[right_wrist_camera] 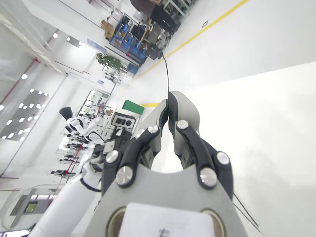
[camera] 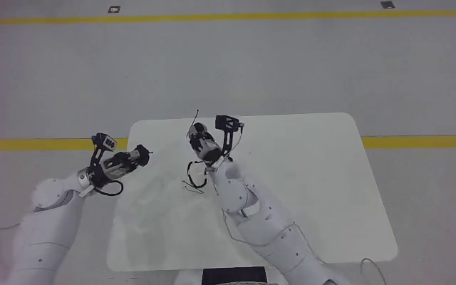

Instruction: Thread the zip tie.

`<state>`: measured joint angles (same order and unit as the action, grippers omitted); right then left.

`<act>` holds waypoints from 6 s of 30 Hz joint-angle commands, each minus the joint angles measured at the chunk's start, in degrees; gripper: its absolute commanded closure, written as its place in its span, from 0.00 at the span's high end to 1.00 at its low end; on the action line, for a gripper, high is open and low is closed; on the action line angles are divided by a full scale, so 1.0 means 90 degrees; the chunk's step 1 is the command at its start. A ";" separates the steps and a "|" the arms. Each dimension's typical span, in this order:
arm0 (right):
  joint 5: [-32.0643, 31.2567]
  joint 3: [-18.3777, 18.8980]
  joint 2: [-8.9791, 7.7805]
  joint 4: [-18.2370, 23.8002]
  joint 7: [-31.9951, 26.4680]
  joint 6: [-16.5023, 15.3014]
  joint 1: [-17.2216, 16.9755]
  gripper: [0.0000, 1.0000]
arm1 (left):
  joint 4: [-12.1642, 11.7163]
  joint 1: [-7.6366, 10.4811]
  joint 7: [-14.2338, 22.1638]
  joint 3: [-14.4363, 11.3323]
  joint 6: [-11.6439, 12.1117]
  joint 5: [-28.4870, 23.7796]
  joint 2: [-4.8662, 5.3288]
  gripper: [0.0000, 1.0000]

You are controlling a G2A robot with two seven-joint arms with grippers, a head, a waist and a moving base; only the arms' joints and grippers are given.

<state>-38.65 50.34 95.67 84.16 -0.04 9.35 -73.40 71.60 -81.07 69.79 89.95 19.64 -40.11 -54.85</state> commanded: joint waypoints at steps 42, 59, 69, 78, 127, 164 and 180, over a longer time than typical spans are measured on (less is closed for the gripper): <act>-0.0364 -0.1387 0.0696 -0.1778 0.2090 0.0450 0.0657 0.00 | -0.0295 0.0042 -0.0497 -0.0229 -0.0018 0.0185 -0.0338 0.00; -0.0538 -0.1846 0.0751 -0.2028 0.2674 0.1126 0.0862 0.00 | -0.0059 -0.0067 -0.0980 -0.0326 -0.0022 0.0162 -0.0346 0.00; -0.0747 -0.1853 0.0731 -0.2072 0.2737 0.1039 0.0848 0.00 | -0.0059 -0.0064 -0.1005 -0.0319 -0.0018 0.0159 -0.0344 0.00; -0.0703 -0.1978 0.0738 -0.2193 0.2860 0.0833 0.0885 0.00 | -0.0059 -0.0064 -0.1005 -0.0319 -0.0018 0.0159 -0.0344 0.00; -0.0035 -0.2394 0.0897 -0.2934 0.3125 0.0804 0.1327 0.00 | -0.0059 -0.0064 -0.1005 -0.0319 -0.0018 0.0159 -0.0344 0.00; -0.0199 -0.1550 0.0637 -0.2193 0.2444 0.0039 0.0723 0.00 | 0.0412 -0.0161 -0.1124 0.0205 -0.0018 0.1387 -0.0402 0.00; -0.0199 -0.1550 0.0637 -0.2193 0.2444 0.0039 0.0723 0.00 | -0.0779 0.0421 -0.0041 0.0548 -0.0018 0.0909 -0.0636 0.00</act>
<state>-40.44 36.39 101.40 64.42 21.95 9.70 -66.89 65.03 -77.61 68.47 94.45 19.48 -32.38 -60.28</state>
